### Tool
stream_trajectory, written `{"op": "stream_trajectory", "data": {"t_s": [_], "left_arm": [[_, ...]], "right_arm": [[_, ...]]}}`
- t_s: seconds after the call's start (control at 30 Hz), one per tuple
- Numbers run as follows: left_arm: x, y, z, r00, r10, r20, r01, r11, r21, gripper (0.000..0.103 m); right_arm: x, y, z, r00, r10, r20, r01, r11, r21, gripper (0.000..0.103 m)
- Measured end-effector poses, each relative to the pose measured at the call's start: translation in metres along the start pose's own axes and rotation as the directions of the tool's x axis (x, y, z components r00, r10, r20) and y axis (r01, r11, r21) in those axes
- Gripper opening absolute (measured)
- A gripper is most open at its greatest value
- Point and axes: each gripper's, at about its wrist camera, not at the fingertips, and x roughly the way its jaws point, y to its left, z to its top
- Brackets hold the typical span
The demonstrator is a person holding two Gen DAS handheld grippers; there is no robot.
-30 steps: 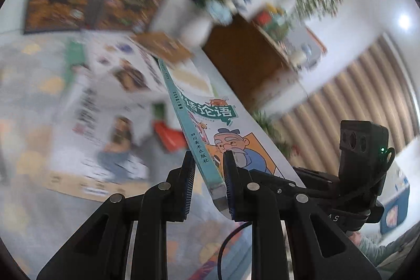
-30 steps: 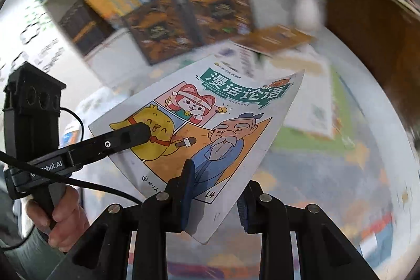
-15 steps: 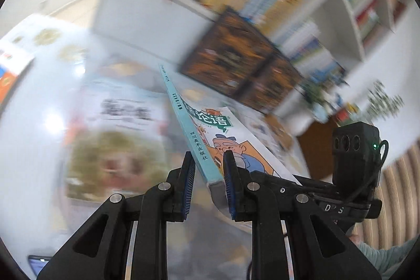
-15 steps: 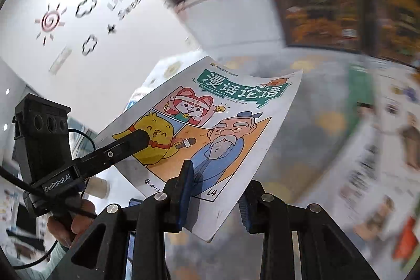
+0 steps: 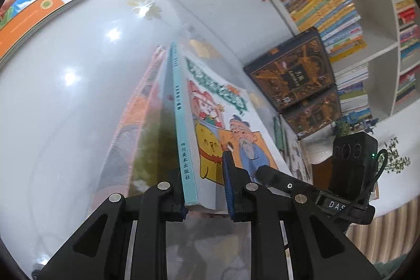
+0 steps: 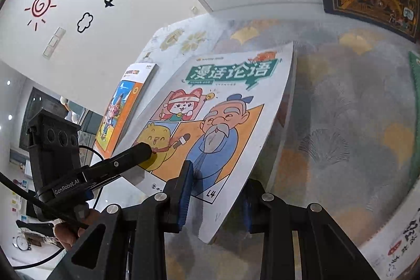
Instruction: Organize books
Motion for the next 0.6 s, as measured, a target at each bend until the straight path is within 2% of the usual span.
{"op": "stream_trajectory", "data": {"t_s": [0.1,0.23,0.3,0.43,0.57,0.6], "left_arm": [[-0.007,0.013,0.002,1.0,0.021,0.005,-0.021,0.999,-0.04,0.017],[-0.029,0.034,0.002,0.994,0.09,0.059,-0.085,0.992,-0.092,0.02],[-0.037,0.033,0.001,0.991,0.116,0.074,-0.109,0.99,-0.09,0.02],[-0.039,0.013,-0.003,0.989,0.135,0.057,-0.134,0.991,-0.027,0.02],[-0.015,-0.033,-0.016,0.995,0.097,-0.022,-0.094,0.99,0.107,0.024],[-0.007,-0.045,-0.019,0.995,0.084,-0.046,-0.077,0.988,0.134,0.03]], "right_arm": [[0.01,-0.001,0.0,1.0,-0.003,-0.024,0.004,1.0,0.022,0.031],[0.026,0.0,-0.01,0.995,-0.021,-0.102,0.024,1.0,0.021,0.033],[0.025,0.002,-0.015,0.993,0.003,-0.119,-0.002,1.0,0.014,0.035],[0.007,-0.011,-0.037,0.992,0.025,-0.123,-0.018,0.998,0.057,0.036],[-0.026,-0.033,-0.077,0.993,0.011,-0.121,0.002,0.994,0.111,0.037],[-0.034,-0.037,-0.086,0.993,-0.002,-0.116,0.016,0.993,0.119,0.037]]}}
